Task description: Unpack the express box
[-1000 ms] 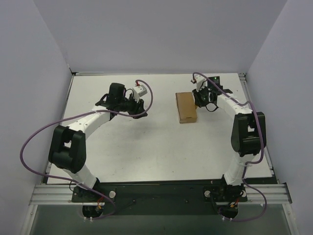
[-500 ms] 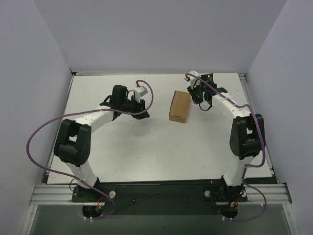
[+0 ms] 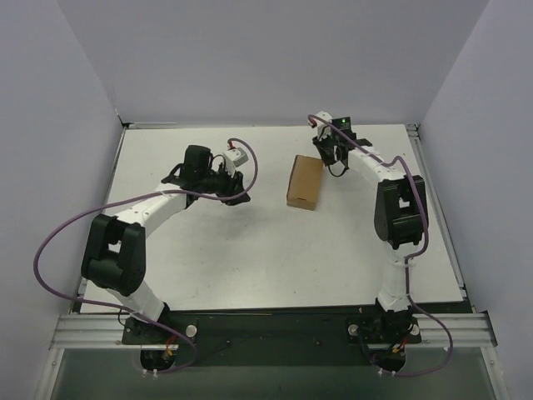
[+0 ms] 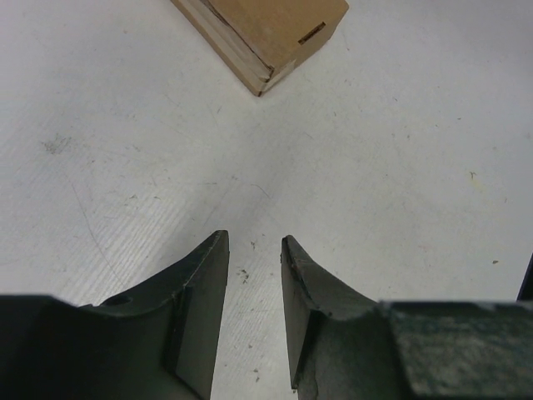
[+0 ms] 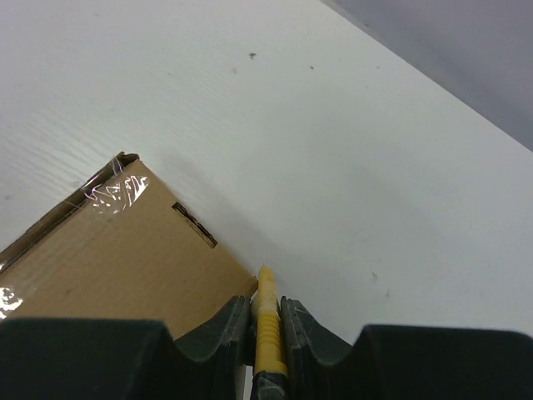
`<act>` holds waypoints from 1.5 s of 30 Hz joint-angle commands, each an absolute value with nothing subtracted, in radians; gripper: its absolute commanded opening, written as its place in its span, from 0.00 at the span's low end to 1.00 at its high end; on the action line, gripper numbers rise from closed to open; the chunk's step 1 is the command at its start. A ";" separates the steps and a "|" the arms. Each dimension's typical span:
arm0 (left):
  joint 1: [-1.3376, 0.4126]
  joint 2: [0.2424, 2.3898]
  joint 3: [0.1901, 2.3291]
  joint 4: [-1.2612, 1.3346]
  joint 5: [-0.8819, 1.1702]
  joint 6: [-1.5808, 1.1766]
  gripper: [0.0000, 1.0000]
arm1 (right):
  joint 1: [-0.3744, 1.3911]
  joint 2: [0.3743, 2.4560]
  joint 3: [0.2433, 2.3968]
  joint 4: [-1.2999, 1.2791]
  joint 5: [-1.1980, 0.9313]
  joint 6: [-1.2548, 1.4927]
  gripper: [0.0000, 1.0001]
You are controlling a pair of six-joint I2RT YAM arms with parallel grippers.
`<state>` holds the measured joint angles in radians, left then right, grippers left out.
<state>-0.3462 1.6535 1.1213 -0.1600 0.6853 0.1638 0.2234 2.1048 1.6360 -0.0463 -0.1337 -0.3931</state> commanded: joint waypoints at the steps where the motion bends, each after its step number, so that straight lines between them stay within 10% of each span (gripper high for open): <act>1: -0.304 1.611 1.111 -0.196 0.673 0.216 0.41 | 0.284 2.082 1.681 -0.061 -0.264 -0.364 0.00; 16: -0.221 1.681 1.083 -0.104 0.699 0.117 0.42 | 0.413 1.888 1.428 -0.123 -0.706 -0.460 0.00; 45: -0.354 1.871 1.200 -0.428 0.884 0.420 0.15 | 0.446 1.871 1.523 -0.141 -0.330 -0.273 0.00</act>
<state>-0.2665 1.8820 1.1622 -0.3195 0.8028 0.3107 0.4568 1.9026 1.4742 -0.1257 -0.3603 -0.2867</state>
